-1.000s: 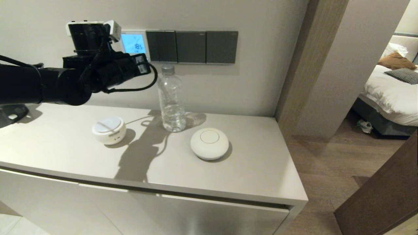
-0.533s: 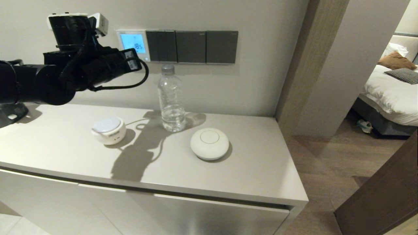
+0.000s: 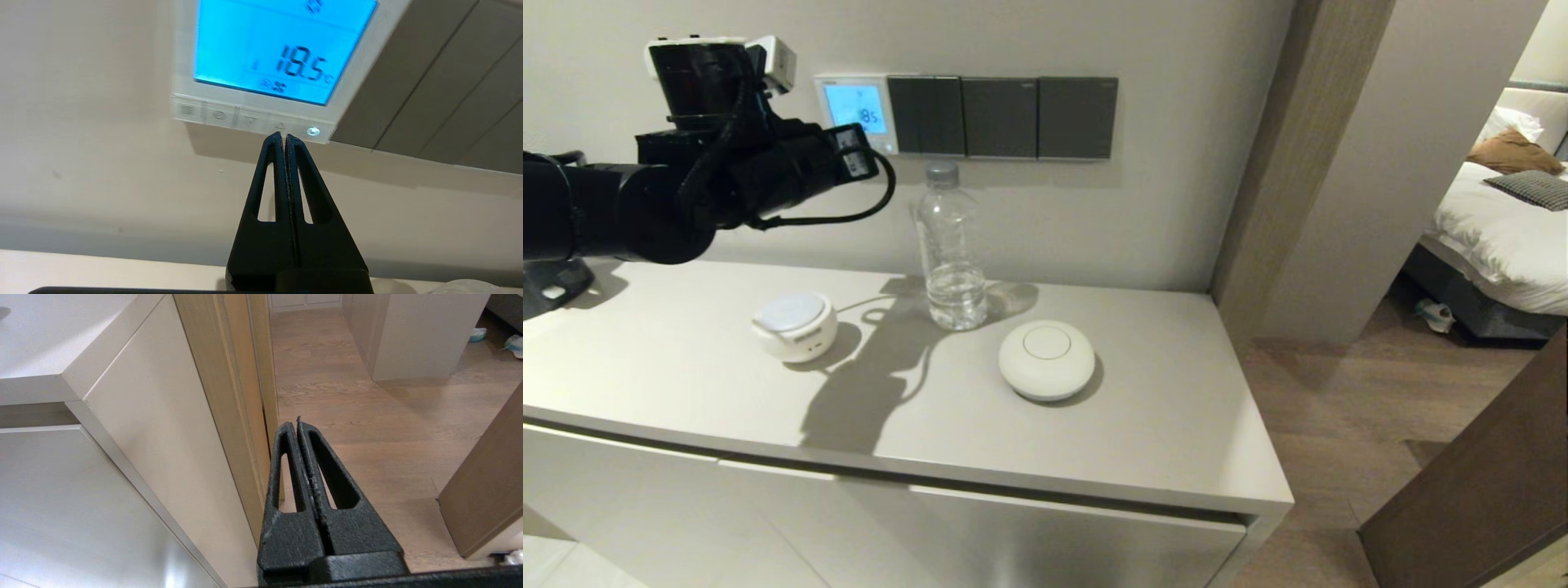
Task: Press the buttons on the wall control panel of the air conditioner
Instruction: Press the temperature increase button
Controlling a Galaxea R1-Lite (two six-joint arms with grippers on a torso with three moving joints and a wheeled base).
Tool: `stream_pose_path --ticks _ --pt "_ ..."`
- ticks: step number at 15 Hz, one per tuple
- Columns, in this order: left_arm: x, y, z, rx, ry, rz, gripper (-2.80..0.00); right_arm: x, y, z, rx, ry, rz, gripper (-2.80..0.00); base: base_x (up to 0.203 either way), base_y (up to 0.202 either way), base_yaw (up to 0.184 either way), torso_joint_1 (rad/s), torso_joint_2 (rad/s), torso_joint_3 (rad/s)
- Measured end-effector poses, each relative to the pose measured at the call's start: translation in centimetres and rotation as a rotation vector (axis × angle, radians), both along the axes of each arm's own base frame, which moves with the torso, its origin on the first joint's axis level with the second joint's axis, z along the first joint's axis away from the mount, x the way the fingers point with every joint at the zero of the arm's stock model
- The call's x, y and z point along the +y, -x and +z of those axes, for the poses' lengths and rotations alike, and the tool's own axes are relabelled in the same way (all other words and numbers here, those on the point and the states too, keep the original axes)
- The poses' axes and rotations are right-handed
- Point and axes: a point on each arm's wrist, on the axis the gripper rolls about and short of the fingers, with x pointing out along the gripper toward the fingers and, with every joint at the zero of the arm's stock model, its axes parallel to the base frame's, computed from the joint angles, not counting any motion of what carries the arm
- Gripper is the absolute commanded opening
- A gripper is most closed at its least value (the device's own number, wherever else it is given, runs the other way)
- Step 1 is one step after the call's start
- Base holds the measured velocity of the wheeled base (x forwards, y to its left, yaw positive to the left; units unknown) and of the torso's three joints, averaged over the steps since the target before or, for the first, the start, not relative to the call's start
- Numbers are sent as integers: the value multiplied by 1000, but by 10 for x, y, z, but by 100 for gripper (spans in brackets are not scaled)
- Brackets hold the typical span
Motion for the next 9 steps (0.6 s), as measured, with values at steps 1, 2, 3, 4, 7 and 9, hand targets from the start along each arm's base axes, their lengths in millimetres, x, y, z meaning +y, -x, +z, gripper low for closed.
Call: stream_pose_path --ticks 1,2,3,4,7,9 --pt "0 -1 -1 3 -1 0 -280 0 0 0 0 0 0 -280 0 0 0 0 0 0" --pt "0 -2 -2 5 -2 0 -280 0 0 0 0 0 0 -280 0 0 0 0 0 0" --pt "0 -2 -3 6 -2 0 -280 0 0 0 0 0 0 -280 0 0 0 0 0 0" --pt "0 -3 -3 8 -2 0 -280 0 0 0 0 0 0 -280 0 0 0 0 0 0" --pt "-1 -6 -8 20 -6 -1 -280 0 0 0 0 0 0 -280 0 0 0 0 0 0" --pt "-1 -8 -9 21 -7 0 -280 0 0 0 0 0 -1 -280 0 0 0 0 0 0"
